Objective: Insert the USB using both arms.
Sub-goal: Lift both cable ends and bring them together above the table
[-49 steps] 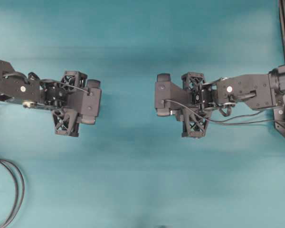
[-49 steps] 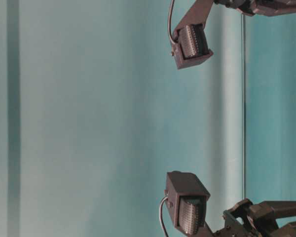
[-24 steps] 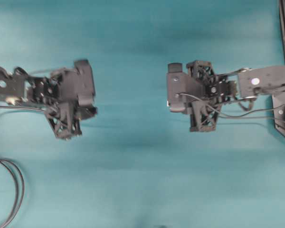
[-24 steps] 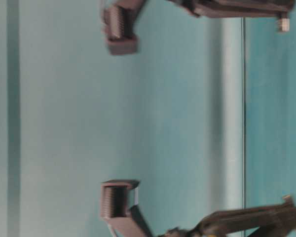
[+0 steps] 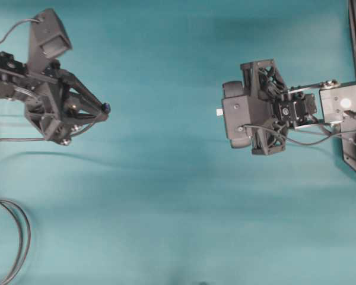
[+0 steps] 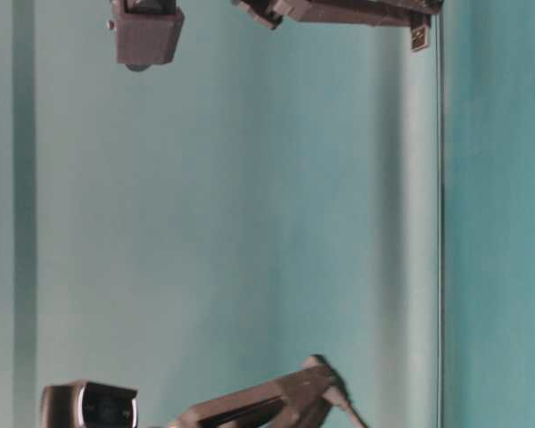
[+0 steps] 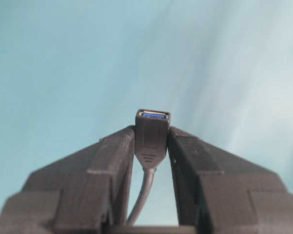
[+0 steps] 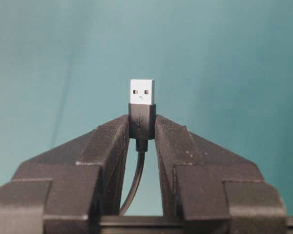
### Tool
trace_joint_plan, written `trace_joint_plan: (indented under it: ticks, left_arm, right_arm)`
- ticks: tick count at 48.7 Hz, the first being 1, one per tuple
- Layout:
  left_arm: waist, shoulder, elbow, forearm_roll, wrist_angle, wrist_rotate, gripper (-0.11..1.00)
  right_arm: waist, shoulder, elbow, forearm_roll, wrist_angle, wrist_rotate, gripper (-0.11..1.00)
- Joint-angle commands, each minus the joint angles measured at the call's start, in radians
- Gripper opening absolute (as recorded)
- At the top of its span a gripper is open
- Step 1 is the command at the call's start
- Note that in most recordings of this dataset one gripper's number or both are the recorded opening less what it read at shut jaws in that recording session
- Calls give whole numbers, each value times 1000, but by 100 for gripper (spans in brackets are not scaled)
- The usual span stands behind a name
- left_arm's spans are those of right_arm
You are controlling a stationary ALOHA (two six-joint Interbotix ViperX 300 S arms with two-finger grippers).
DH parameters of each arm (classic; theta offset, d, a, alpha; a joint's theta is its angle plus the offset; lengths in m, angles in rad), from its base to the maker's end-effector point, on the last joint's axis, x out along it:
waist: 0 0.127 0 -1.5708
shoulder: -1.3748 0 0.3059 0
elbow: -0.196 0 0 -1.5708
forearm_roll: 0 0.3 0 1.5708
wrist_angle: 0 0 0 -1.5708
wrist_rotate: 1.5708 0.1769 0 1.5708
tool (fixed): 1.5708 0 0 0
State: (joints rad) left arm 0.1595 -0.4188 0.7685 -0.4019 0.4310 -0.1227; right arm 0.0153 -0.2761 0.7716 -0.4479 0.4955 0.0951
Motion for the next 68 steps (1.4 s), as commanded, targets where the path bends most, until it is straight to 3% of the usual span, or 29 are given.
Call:
trace_joint_plan:
  ticks: [1, 6, 10, 16, 17, 18, 21, 28, 32, 37, 40, 47, 51, 55, 62, 68]
  left_arm:
    - [17, -26, -12, -89, -2, 38, 28]
    - [31, -40, -11, -224, 17, 98, 28]
    - [51, -46, -14, -364, 78, 158, 28]
    - [140, -40, -21, -646, 299, 319, 28]
    - [149, -40, -21, -666, 314, 334, 28]
    - [179, -37, -20, -721, 357, 380, 28]
    - [249, -28, -14, -827, 414, 472, 28]
    - [374, 17, 17, -1011, 505, 632, 28]
    - [413, 81, 48, -1083, 597, 703, 28]
    - [430, 215, 60, -1146, 736, 781, 28]
    - [440, 290, 37, -1160, 778, 825, 28]
    - [451, 417, -72, -1161, 824, 927, 28]
    - [453, 486, -133, -1161, 874, 950, 28]
    - [449, 554, -184, -1160, 956, 951, 28]
    - [453, 638, -281, -1161, 1002, 959, 28]
    - [449, 680, -341, -1161, 1019, 962, 28]
  right_arm:
    - [2, -21, -31, -54, -8, 6, 20]
    - [2, -25, -34, -109, -8, 18, 20]
    - [2, -25, -29, -135, -6, 34, 20]
    - [2, -29, -12, -172, -6, 66, 20]
    - [2, -32, -11, -179, -6, 72, 20]
    - [2, -34, -11, -189, -6, 77, 20]
    - [2, -41, -8, -229, -5, 89, 20]
    - [2, -54, -6, -347, 12, 94, 20]
    - [2, -66, -6, -457, 28, 95, 20]
    - [5, -83, -6, -624, 66, 117, 20]
    - [5, -87, 2, -736, 109, 172, 20]
    - [5, -87, 61, -933, 135, 391, 20]
    - [17, -84, 114, -1034, 135, 531, 20]
    - [28, -83, 163, -1137, 158, 620, 20]
    - [28, -84, 199, -1275, 247, 667, 20]
    - [41, -83, 176, -1331, 236, 670, 20]
